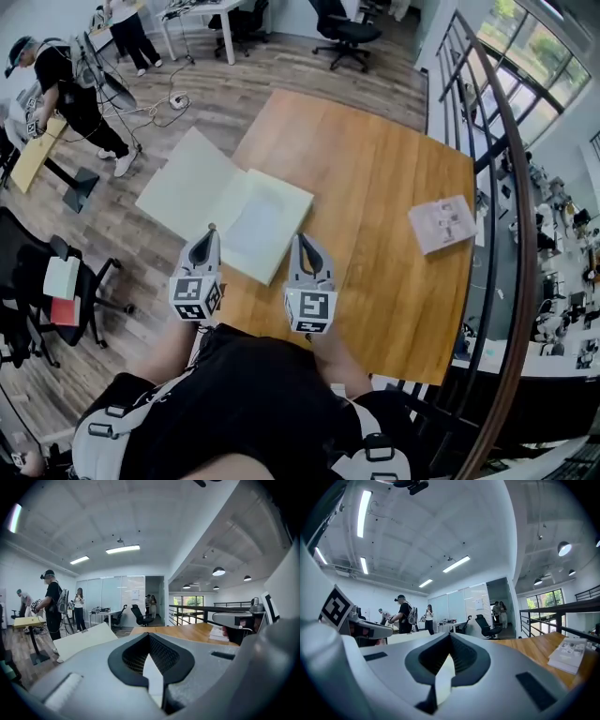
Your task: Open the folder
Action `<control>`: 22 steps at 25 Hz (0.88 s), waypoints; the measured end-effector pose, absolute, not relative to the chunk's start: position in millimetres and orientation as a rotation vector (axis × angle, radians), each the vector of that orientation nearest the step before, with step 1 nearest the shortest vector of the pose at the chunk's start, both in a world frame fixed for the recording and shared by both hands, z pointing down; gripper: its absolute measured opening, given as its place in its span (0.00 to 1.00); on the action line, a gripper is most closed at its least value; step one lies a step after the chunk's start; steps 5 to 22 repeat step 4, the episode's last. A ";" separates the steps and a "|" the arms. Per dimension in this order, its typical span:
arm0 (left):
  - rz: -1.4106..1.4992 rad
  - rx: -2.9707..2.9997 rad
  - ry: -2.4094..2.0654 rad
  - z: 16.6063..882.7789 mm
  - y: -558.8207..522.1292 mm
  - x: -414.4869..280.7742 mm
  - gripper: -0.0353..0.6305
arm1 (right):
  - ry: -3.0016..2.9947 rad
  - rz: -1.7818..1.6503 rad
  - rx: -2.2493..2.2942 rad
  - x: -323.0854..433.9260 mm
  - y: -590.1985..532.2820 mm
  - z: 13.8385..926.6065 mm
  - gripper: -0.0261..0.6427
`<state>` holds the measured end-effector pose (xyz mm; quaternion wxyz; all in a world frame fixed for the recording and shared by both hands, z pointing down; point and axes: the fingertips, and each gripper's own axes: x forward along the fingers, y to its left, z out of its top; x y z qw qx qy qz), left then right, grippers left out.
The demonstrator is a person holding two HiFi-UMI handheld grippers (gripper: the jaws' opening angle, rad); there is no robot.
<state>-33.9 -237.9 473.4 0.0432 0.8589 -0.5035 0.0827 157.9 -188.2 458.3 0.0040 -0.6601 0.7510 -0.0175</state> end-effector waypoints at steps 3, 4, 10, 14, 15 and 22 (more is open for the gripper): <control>0.255 2.635 -1.536 470.8 -235.9 -28.0 0.06 | 2.353 -0.061 -2.060 162.8 -185.3 455.5 0.05; 0.255 2.636 -1.533 470.3 -235.2 -25.7 0.06 | 2.353 -0.063 -2.058 164.8 -184.4 454.6 0.05; 0.255 2.636 -1.533 470.3 -235.2 -25.7 0.06 | 2.353 -0.063 -2.058 164.8 -184.4 454.6 0.05; 0.255 2.636 -1.533 470.3 -235.2 -25.7 0.06 | 2.353 -0.063 -2.058 164.8 -184.4 454.6 0.05; 0.255 2.636 -1.533 470.3 -235.2 -25.7 0.06 | 2.353 -0.063 -2.058 164.8 -184.4 454.6 0.05; 0.255 2.636 -1.533 470.3 -235.2 -25.7 0.06 | 2.353 -0.063 -2.058 164.8 -184.4 454.6 0.05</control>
